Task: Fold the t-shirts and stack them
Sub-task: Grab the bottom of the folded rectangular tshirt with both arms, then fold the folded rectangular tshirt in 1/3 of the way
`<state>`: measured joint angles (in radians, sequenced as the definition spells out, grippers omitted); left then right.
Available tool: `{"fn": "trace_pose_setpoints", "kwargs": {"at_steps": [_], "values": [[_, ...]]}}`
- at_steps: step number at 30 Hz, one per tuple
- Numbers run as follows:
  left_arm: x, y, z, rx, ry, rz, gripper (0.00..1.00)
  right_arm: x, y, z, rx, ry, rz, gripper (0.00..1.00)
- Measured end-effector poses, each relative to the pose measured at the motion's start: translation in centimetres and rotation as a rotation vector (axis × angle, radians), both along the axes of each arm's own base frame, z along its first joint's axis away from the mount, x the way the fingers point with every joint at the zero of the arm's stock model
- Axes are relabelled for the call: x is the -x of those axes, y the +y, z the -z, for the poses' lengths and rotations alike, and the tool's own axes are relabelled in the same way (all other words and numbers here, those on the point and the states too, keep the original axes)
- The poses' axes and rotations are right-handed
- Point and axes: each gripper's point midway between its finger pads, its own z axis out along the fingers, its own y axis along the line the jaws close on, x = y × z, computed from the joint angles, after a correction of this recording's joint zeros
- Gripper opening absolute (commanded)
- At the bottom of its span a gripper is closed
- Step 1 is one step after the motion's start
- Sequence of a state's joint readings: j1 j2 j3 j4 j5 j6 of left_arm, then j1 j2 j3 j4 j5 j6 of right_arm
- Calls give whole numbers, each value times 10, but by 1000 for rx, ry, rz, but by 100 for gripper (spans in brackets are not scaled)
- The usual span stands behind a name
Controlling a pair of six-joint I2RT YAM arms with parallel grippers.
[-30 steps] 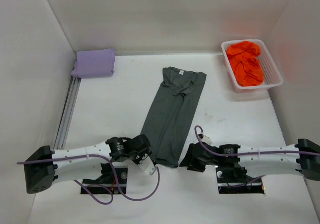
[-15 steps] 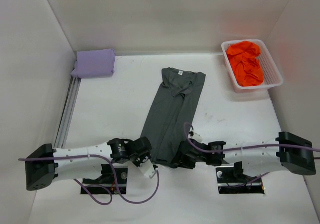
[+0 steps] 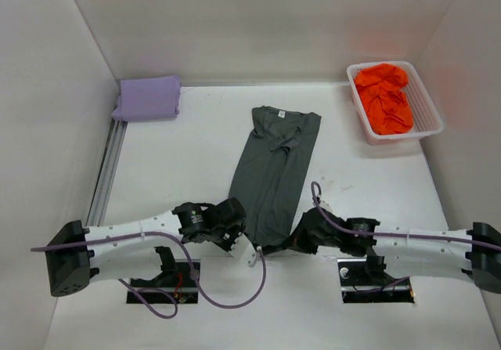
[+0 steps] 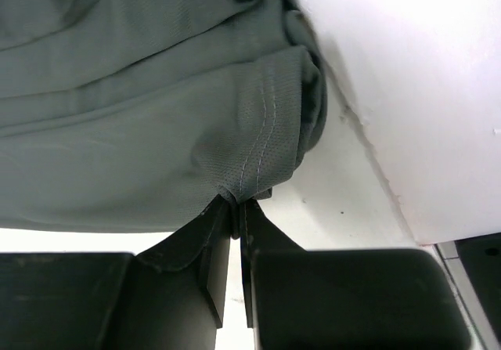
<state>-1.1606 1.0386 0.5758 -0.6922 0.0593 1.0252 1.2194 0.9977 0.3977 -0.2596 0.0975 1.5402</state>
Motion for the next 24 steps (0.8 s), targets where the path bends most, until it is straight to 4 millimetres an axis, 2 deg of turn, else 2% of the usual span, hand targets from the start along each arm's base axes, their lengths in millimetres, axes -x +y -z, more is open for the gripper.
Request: {"fn": "trace_pose_setpoints", "kwargs": {"at_steps": [4,6,11,14,19,24], "values": [[-9,-7,-14,37,53,-79,3,-14,-13,-13,3,-34,21,2],[-22,-9,-24,57,77,-134,3,-24,-19,-18,20,-45,25,2],[-79,-21,-58,135,107,-306,3,-55,-27,-38,43,-84,30,3],[-116,-27,-72,172,117,-382,4,-85,-35,-50,62,-111,48,3],[-167,-40,-72,180,146,-458,4,-137,-52,-61,100,-147,64,3],[-205,-49,-57,164,174,-515,5,-170,-60,-50,149,-127,21,3]]}}
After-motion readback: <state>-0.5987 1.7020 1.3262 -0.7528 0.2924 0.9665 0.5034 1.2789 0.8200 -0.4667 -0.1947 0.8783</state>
